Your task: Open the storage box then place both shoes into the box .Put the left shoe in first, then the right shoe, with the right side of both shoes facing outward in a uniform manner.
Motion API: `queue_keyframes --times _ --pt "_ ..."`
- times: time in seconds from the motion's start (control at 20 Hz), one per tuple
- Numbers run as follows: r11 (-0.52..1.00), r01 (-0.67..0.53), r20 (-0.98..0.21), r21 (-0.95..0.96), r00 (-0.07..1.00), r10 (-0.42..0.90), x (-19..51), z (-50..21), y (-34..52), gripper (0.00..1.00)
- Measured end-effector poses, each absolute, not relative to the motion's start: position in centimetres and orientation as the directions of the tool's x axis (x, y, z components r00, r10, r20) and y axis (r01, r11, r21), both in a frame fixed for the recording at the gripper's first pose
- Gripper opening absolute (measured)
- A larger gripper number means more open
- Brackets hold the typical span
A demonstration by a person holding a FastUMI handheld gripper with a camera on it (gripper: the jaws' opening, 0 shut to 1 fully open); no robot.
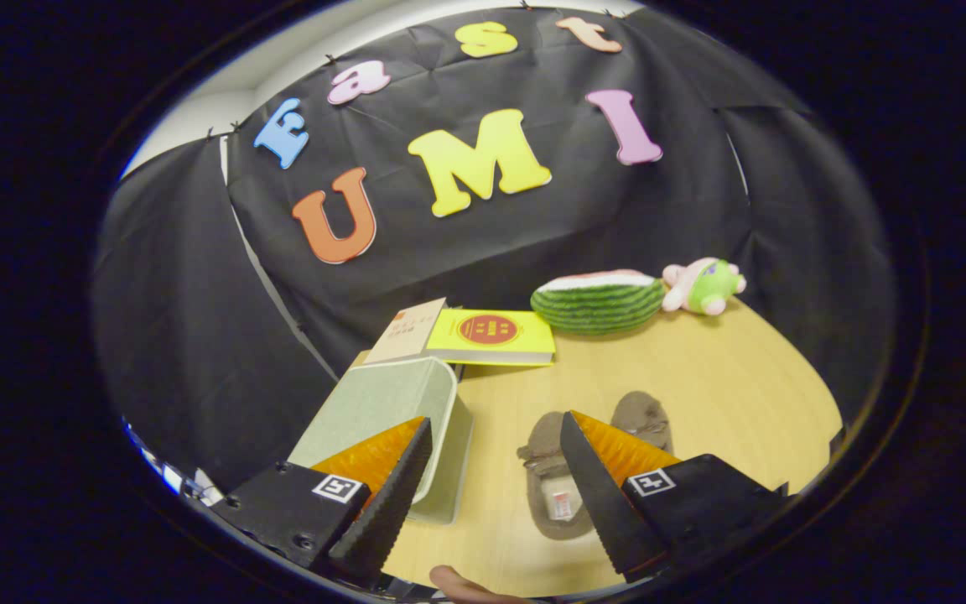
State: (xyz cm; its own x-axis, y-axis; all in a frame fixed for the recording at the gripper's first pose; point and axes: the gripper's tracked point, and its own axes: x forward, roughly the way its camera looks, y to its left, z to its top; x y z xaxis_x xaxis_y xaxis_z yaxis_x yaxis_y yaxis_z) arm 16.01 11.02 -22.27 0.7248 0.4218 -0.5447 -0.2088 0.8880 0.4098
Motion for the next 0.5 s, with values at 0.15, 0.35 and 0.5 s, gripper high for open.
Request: queue_keyframes --times 0.15,0.35,0.5 --pt "0.829 -0.211 -0.585 0.517 0.620 0.523 17.7 -24.7 13.1 0.99" --pt "0.695 -0.231 -0.556 0.681 0.454 0.696 19.6 -26.7 17.3 0.99" --pt "0.521 -0.187 -0.455 0.833 0.304 0.837 20.8 -26.9 20.4 0.99"
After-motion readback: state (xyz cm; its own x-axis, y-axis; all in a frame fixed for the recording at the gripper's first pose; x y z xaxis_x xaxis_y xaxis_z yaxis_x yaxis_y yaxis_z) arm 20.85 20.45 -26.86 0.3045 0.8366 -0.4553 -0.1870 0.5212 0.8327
